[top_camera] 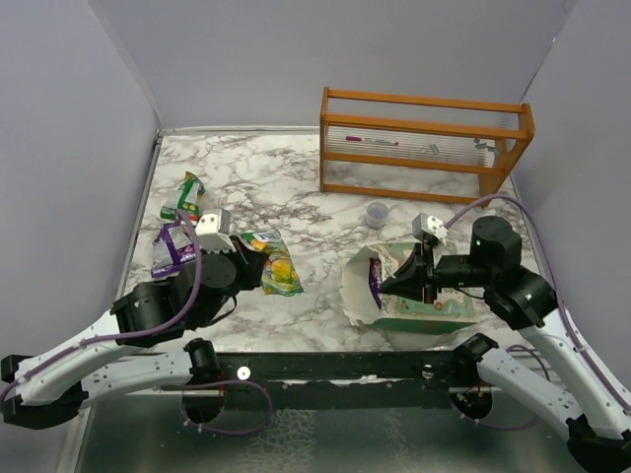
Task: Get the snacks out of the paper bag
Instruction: Place the snack at the center of the board.
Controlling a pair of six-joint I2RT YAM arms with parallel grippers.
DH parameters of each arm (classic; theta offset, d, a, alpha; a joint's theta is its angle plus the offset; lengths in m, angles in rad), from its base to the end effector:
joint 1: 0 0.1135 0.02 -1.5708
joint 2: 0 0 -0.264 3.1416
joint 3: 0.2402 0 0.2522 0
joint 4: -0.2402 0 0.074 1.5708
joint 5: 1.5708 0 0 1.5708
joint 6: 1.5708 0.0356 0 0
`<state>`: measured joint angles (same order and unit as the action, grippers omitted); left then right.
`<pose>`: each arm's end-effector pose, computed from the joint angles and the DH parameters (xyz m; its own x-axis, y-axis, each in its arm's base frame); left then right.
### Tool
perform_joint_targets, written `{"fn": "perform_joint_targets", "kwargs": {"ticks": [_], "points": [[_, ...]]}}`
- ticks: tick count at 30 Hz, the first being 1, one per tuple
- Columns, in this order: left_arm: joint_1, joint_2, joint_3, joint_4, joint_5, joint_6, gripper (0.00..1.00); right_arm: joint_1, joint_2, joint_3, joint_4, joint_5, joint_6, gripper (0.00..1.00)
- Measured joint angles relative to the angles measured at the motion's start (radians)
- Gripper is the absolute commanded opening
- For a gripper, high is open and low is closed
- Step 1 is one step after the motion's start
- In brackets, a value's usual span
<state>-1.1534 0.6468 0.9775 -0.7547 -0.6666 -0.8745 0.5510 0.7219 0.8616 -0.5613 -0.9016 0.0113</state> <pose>0.0665 -0.0957 0.3669 -0.4829 -0.3985 -0.7798 0.1863 0.8233 -0.5361 0.1079 0.0990 0.3422 -0.3592 -0.2125 -0.9088 -0.9305 0.1563 0.3313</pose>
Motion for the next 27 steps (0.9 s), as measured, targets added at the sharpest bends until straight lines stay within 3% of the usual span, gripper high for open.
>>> {"fn": "perform_joint_targets", "kwargs": {"ticks": [9,12,17,27], "points": [[0.007,0.172,0.015,-0.047,-0.126,0.036,0.0,0.0,-0.15,-0.004,-0.006,0.001,0.026,0.02],[0.06,0.206,0.015,-0.016,-0.126,0.1,0.0,0.0,-0.195,-0.006,-0.007,0.001,0.035,0.02],[0.278,0.266,0.06,0.07,-0.055,0.235,0.0,0.0,-0.211,-0.006,-0.019,0.017,0.037,0.02],[0.8,0.571,0.17,0.195,0.356,0.444,0.0,0.0,-0.288,-0.037,-0.014,0.133,0.068,0.02]]}}
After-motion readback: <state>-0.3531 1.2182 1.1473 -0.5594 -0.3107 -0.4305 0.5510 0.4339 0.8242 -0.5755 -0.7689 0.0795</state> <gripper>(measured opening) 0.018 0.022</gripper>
